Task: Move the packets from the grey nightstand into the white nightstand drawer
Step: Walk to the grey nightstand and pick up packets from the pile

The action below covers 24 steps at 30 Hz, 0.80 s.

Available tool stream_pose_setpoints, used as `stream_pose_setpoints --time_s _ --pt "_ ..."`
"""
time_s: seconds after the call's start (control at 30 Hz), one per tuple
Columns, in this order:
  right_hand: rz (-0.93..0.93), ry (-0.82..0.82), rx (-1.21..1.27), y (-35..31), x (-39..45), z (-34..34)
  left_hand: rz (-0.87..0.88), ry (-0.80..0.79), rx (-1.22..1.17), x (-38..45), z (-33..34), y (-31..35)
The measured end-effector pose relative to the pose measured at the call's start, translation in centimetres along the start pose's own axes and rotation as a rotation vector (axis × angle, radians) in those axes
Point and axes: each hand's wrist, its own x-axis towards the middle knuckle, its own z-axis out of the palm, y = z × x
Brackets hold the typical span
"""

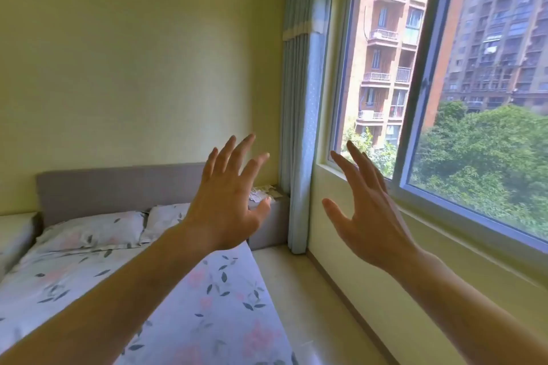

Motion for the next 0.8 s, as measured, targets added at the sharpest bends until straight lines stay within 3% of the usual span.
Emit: stream_pose_setpoints --time_s 0.3,0.53,0.8 --pt "0.116 -0.131 -0.051 14.9 -1.0 0.2 0.018 -0.168 -0.161 7.1 15.7 7.9" --pt "0.232 -0.218 -0.079 27.1 -0.5 0.6 -0.028 -0.212 -0.248 12.9 27.0 11.5" --pt "0.377 -0.417 0.068 42.8 0.1 4.5 -0.179 -0.502 -0.213 16.3 39.5 14.6"
